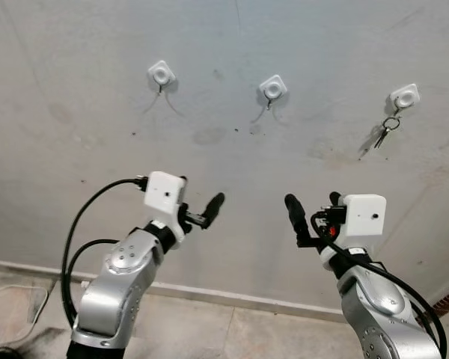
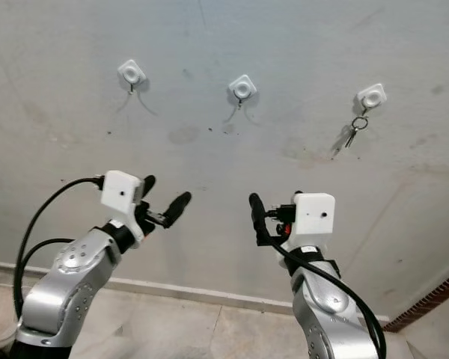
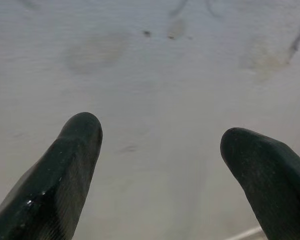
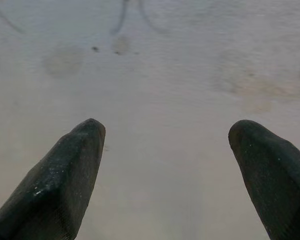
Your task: Hang keys on a hook
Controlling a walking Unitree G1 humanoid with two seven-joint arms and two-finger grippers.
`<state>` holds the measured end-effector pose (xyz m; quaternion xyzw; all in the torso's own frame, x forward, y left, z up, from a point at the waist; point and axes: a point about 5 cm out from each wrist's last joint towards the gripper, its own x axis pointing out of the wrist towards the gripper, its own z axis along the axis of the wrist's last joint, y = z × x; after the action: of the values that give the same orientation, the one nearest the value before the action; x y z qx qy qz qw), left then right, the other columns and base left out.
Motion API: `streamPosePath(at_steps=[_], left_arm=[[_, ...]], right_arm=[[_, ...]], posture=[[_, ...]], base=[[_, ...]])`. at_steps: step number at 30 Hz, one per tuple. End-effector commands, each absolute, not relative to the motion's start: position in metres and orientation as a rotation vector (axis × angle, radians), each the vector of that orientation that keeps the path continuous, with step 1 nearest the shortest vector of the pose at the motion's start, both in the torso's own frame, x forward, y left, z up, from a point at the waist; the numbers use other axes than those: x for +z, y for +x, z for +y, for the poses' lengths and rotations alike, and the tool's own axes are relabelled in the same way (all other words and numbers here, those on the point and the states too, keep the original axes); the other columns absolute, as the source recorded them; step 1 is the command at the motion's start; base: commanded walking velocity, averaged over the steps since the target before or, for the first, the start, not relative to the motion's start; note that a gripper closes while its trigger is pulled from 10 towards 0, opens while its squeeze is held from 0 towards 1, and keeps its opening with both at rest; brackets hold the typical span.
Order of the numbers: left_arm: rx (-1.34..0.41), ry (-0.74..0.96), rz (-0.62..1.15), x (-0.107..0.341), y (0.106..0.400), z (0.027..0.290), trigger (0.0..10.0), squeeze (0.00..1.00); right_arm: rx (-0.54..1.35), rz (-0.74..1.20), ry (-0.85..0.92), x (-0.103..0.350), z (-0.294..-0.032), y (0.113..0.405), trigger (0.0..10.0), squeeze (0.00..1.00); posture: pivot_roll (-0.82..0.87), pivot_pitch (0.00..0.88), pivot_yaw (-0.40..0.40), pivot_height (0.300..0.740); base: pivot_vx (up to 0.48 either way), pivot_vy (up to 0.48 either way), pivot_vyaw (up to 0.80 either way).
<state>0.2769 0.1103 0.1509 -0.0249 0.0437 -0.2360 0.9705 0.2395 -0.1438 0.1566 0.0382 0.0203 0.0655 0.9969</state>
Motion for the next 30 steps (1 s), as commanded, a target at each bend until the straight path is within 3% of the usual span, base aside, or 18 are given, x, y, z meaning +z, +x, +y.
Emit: streamPosePath(at_steps=[1,4,18,30], left_arm=[[-0.501,-0.059,0.081,0.1541,0.2778,0.1009,10.0,0.0],[-0.502,-0.06,0.08,0.154,0.278,0.1005,10.0,0.0],[-0.502,-0.034,0.085,0.1522,0.278,0.1011,10.0,0.0],[-0.498,-0.03,0.092,0.1517,0.2784,0.1028,10.0,0.0]], right_arm=[[0.103,0.051,0.065,0.1567,-0.1508,0.2386,10.0,0.0],[0.099,0.048,0.063,0.1571,-0.1512,0.2387,10.0,0.0],[0.12,0.069,0.107,0.1551,-0.1506,0.2388,10.0,0.0],[0.097,0.048,0.102,0.1578,-0.1532,0.2441,10.0,0.0]], posture=[[0.04,0.0,0.0,0.74],[0.04,0.0,0.0,0.74],[0.04,0.0,0.002,0.74],[0.05,0.0,0.005,0.74]], base=[[0.0,0.0,-0.76],[0.0,0.0,-0.76],[0.0,0.0,0.0],[0.0,-0.279,0.0]])
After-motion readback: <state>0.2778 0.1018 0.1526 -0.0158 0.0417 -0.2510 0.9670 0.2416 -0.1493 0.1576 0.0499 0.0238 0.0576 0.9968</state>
